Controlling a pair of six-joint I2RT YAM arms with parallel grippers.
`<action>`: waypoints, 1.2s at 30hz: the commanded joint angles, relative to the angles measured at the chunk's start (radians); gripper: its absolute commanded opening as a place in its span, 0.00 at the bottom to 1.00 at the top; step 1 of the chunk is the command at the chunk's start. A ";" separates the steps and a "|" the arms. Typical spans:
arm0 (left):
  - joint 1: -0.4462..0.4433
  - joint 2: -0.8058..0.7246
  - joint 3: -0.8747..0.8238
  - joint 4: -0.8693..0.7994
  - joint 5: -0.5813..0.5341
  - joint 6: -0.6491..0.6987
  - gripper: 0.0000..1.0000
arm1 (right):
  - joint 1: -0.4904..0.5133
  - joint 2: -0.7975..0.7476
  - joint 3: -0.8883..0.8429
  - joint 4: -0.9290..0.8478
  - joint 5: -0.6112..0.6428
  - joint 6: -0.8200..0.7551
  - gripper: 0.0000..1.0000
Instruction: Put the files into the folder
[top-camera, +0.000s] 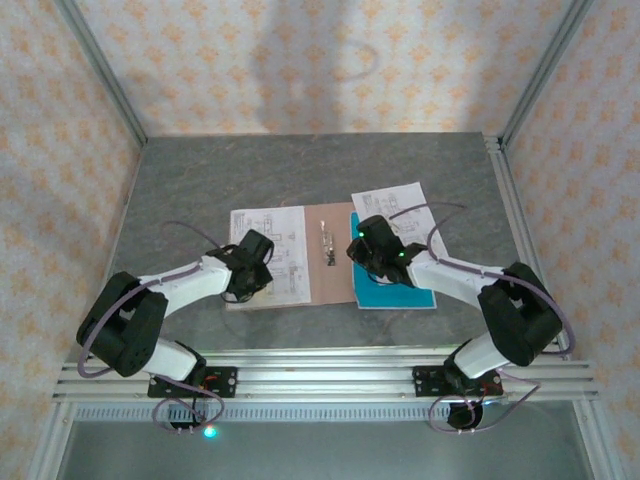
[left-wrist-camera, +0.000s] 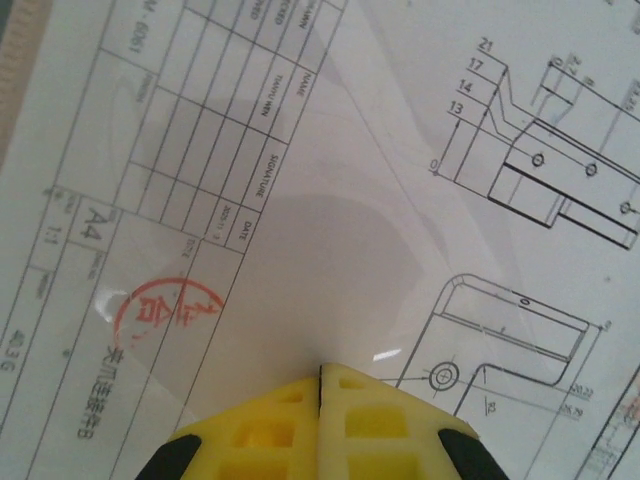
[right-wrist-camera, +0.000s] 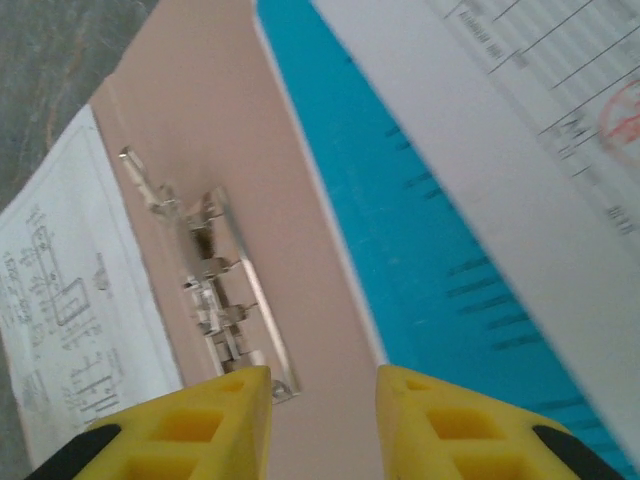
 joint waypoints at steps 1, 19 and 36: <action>0.041 0.019 0.043 -0.195 -0.088 0.116 0.00 | 0.006 -0.068 -0.042 -0.010 0.023 0.007 0.32; -0.474 0.030 0.200 0.124 0.059 -0.208 0.43 | -0.094 -0.229 -0.176 -0.169 -0.015 -0.117 0.30; -0.656 0.424 0.586 -0.184 -0.131 -0.227 0.42 | -0.185 -0.416 -0.250 -0.268 -0.045 -0.143 0.30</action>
